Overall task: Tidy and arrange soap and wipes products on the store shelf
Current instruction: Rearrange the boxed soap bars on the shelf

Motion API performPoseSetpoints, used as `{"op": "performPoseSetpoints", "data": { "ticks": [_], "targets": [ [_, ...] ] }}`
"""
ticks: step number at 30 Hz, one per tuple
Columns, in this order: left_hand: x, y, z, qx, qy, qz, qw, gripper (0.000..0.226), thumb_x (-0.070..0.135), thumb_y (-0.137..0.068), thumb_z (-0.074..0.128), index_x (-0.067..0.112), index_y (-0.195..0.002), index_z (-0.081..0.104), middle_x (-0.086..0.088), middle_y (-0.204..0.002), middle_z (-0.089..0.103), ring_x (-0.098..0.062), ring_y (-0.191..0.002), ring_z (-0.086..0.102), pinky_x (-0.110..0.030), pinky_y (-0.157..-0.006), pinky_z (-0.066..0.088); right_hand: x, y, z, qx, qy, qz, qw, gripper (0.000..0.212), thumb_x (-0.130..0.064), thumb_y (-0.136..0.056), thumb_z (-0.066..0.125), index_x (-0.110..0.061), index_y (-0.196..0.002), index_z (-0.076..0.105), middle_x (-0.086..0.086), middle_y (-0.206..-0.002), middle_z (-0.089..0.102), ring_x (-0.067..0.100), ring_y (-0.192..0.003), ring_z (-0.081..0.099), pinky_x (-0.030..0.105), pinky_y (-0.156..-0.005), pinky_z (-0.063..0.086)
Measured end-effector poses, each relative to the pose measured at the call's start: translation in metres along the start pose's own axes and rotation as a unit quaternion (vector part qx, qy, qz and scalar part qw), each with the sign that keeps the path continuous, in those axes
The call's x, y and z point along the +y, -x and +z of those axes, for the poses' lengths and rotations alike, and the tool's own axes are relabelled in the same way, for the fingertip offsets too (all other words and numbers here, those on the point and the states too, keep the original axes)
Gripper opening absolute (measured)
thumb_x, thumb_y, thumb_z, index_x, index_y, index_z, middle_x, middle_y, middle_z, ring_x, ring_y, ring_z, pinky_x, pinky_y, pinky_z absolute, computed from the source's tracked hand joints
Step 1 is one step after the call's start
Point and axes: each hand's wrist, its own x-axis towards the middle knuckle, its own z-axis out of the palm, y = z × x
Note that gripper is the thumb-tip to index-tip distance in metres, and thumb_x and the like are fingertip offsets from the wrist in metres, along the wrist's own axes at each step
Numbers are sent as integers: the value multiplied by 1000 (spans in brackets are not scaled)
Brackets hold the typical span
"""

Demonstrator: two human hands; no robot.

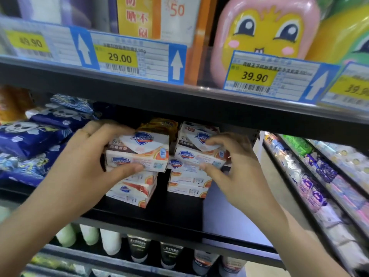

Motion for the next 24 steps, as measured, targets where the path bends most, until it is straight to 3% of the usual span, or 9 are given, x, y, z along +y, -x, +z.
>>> {"op": "performPoseSetpoints", "data": {
  "ticks": [3,6,9,11,15,17,20,22,24],
  "targets": [
    [33,17,4,9,39,20,999,60,62,-72,78,61,-125,49,30,-130,51,5,-118,52,-26,-90,48,21,18,-24,44,-42,12,998,44,-24,-83,85,-40,-116,62,-18,-122,55,1,-115,53,6,-86,41],
    [71,38,29,-51,82,37,995,65,79,-69,68,62,-129,49,34,-138,48,11,-129,46,-15,-92,45,52,42,-43,78,-90,98,988,44,-17,-82,85,-43,-108,61,-31,-115,55,-4,-99,61,5,-74,46],
    [108,49,73,-152,102,26,983,73,89,-63,58,83,-127,22,51,-143,16,29,-131,14,4,-97,24,88,52,-51,89,-71,145,983,48,-13,-81,86,-46,-104,59,-17,-118,56,-9,-89,62,5,-67,47],
    [132,46,105,-226,110,9,968,73,79,-75,66,82,-124,11,51,-140,-2,30,-127,3,10,-95,8,108,43,-55,57,-48,169,983,48,-17,-82,86,-51,-101,57,-17,-116,53,-13,-89,61,6,-65,47],
    [156,30,168,-224,62,14,973,73,55,-92,68,52,-148,21,28,-150,6,-4,-142,17,-22,-119,25,142,2,-56,5,1,172,985,39,-18,-81,87,-39,-102,62,-13,-108,56,4,-82,63,12,-58,43],
    [161,15,194,-221,13,0,975,71,48,-95,67,45,-149,21,14,-156,11,-16,-141,24,-36,-118,33,156,-20,-49,-8,25,166,986,33,-18,-81,88,-33,-100,65,-18,-92,58,-5,-73,63,8,-57,42],
    [162,-2,226,-188,-26,-40,981,62,41,-98,65,36,-147,28,3,-153,23,-22,-134,32,-37,-107,44,173,-50,-33,-69,47,227,970,19,-31,-90,80,-23,-105,69,-12,-82,66,-4,-72,65,6,-65,48],
    [161,-10,241,-177,-38,-69,981,54,38,-100,62,31,-145,33,0,-153,27,-23,-131,37,-35,-101,47,180,-64,-25,-111,40,281,952,30,-39,-93,74,-19,-114,70,3,-100,73,16,-89,70,30,-86,59],
    [158,-16,256,-165,-50,-91,981,50,32,-102,60,27,-146,36,-5,-158,26,-25,-132,42,-35,-100,48,180,-76,-20,-137,74,275,949,31,-38,-95,71,-17,-118,70,4,-103,70,22,-90,69,38,-87,59]
  ]
}}
